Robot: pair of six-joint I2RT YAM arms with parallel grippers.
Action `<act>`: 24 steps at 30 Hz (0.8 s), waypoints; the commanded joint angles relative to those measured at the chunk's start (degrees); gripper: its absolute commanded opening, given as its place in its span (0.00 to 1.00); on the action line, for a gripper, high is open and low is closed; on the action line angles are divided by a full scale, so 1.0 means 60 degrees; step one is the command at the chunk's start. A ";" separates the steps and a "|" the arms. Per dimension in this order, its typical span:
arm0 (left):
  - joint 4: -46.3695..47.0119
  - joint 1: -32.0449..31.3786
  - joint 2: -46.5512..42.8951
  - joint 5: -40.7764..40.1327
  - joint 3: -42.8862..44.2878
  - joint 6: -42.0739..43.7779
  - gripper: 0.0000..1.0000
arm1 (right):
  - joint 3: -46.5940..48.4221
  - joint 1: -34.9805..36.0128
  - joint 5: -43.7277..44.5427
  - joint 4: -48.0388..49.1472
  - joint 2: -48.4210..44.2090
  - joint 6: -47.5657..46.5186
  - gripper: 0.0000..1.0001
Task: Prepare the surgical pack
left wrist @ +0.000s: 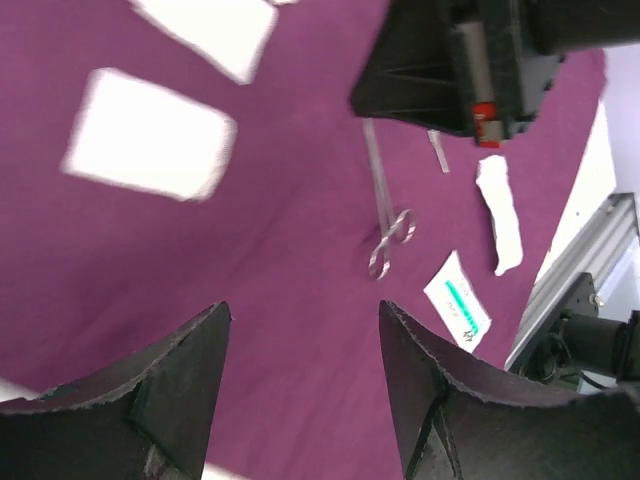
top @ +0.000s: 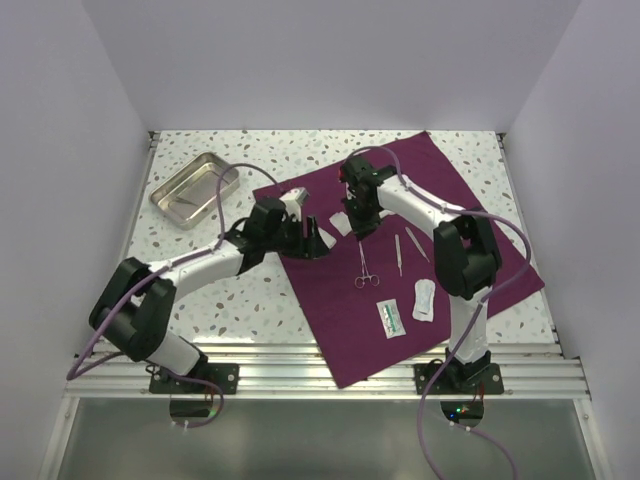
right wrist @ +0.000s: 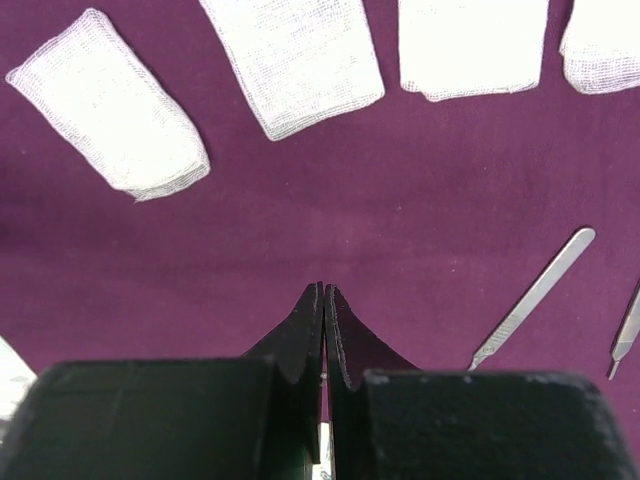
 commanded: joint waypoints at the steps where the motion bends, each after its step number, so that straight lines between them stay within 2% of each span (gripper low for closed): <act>1: 0.2478 -0.0657 0.0497 -0.0134 -0.0251 -0.0752 0.65 | -0.0165 -0.0019 -0.0257 -0.0101 -0.0544 0.0215 0.00; 6: 0.4015 -0.1347 0.1449 -0.0310 -0.0384 -0.1119 0.66 | -0.0399 -0.0019 -0.0491 0.0031 -0.0676 0.0347 0.00; 16: 0.5176 -0.1920 0.3353 -0.0736 0.0450 -0.1426 0.66 | -0.0678 -0.0078 -0.0871 0.0177 -0.0837 0.0494 0.00; 24: 0.6098 -0.2110 0.3984 -0.0546 0.0642 -0.1851 0.65 | -0.0736 -0.0092 -0.1062 0.0163 -0.0940 0.0581 0.00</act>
